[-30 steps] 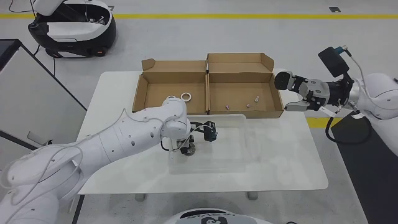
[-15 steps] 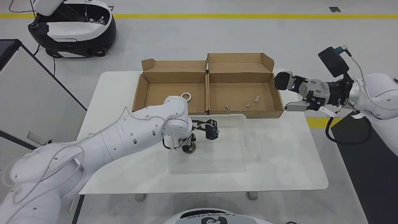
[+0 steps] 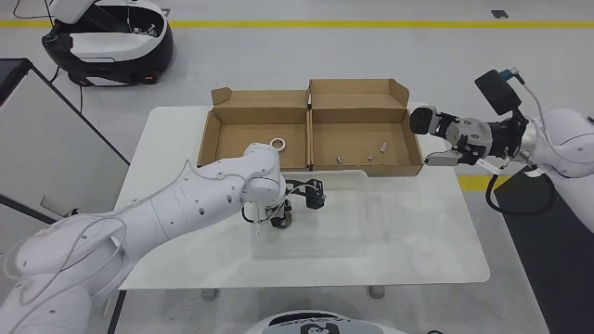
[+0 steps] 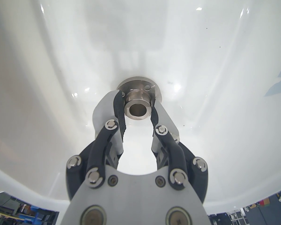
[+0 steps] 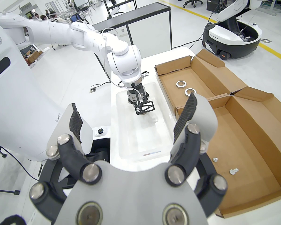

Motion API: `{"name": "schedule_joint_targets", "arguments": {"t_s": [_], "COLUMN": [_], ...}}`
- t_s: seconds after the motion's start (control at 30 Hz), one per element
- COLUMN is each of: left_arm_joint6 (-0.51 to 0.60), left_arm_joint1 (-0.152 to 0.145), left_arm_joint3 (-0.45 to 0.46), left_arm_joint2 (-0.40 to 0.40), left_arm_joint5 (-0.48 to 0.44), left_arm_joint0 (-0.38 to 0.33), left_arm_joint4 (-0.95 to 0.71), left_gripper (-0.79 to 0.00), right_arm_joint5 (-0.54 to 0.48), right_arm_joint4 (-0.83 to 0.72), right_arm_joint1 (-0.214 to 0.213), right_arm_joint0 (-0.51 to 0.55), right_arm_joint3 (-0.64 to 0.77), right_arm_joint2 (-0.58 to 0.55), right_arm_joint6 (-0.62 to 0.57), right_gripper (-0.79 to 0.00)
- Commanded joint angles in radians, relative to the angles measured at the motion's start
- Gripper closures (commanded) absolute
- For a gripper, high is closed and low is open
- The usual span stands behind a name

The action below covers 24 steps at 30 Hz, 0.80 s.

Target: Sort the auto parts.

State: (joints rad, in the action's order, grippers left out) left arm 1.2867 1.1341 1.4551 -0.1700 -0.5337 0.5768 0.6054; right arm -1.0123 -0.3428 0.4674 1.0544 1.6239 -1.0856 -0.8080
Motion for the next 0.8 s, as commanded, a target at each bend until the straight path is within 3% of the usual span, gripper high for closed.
{"name": "schedule_joint_targets", "arguments": {"t_s": [0.0,0.23,0.33,0.77], "left_arm_joint6": [-0.001,-0.005,-0.005,0.001], "left_arm_joint1": [0.001,0.006,0.010,0.004], "left_arm_joint3": [-0.003,-0.015,-0.023,0.019], "left_arm_joint2": [0.000,0.000,0.000,0.000], "left_arm_joint5": [-0.001,-0.005,-0.005,0.001], "left_arm_joint0": [0.000,0.004,0.005,-0.066], "left_arm_joint4": [-0.001,-0.004,-0.004,-0.058], "left_gripper": [-0.296,-0.252,0.000,0.000], "right_arm_joint5": [0.000,0.000,0.000,0.000], "right_arm_joint4": [0.000,0.000,0.000,0.000], "right_arm_joint1": [0.000,0.000,0.000,0.000], "right_arm_joint0": [0.000,0.000,0.000,0.000], "right_arm_joint3": [0.000,0.000,0.000,0.000], "right_arm_joint2": [0.000,0.000,0.000,0.000], "right_arm_joint6": [0.000,0.000,0.000,0.000], "right_gripper": [-0.785,-0.785,-0.785,-0.785]}}
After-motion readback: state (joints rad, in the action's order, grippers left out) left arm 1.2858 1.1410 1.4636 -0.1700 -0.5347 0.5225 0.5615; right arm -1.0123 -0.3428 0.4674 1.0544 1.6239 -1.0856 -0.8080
